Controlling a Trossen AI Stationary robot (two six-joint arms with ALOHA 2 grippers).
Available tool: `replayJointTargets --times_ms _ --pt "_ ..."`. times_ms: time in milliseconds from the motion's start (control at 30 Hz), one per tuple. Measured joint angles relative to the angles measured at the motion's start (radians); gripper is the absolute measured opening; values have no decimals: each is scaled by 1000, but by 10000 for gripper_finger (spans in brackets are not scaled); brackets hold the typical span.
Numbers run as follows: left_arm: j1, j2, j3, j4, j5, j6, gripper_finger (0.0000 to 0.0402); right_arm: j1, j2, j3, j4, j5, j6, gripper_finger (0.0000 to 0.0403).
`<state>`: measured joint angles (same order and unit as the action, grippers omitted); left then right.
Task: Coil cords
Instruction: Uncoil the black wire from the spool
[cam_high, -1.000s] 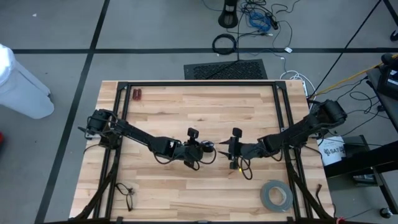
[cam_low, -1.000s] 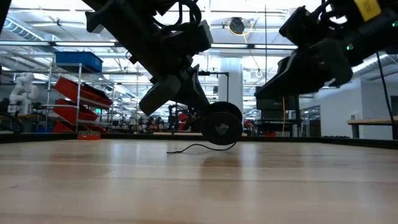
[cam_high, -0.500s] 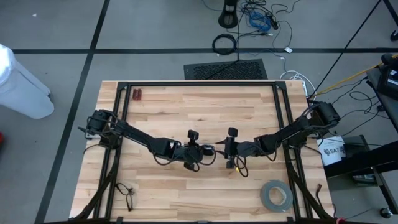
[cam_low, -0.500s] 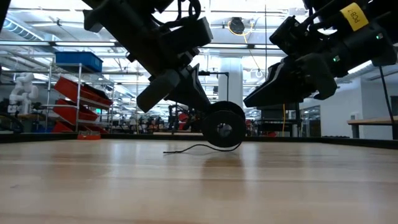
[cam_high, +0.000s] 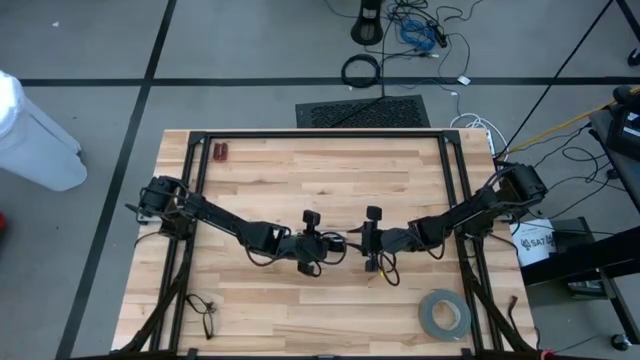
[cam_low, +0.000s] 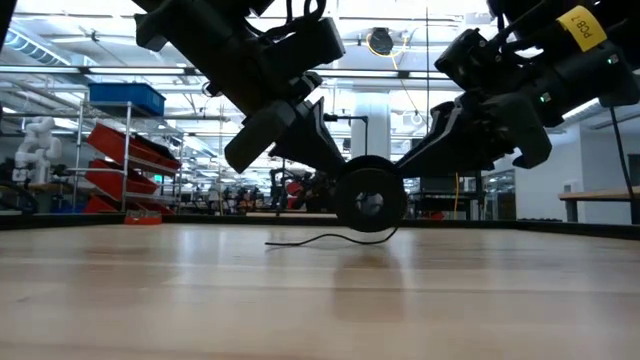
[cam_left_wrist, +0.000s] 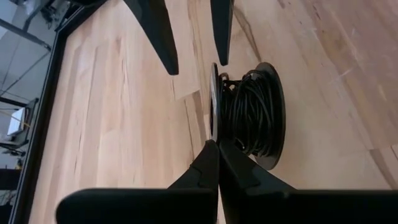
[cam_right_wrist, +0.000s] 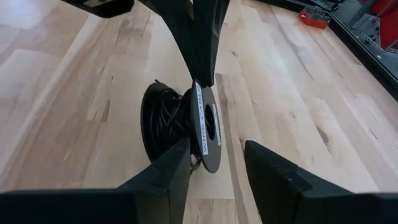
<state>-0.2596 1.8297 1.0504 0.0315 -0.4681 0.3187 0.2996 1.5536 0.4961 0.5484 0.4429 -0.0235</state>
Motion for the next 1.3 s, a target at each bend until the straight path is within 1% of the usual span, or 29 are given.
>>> replayJointTargets --times_ms 367,467,667,733,967,1133,1233,1300 --pt "0 0 0 18 22 -11 0 0 0 0 -7 -1 -15 139" --pt "0 0 0 19 30 -26 0 0 0 0 -7 -1 -15 133" --pt "0 0 0 55 40 -28 0 0 0 0 -9 -10 -19 98" --pt "0 0 0 68 42 -27 0 0 0 0 -10 -29 -22 88" --pt "1 0 0 71 49 -31 0 0 0 -1 -4 -32 -22 57" --pt "1 0 0 76 50 -53 0 0 0 -2 -5 -52 -23 9" --pt "-2 0 0 85 50 -52 2 0 0 -2 -10 -52 -19 4" --pt "-10 0 0 90 48 -47 12 0 0 -2 -10 -52 -19 2"
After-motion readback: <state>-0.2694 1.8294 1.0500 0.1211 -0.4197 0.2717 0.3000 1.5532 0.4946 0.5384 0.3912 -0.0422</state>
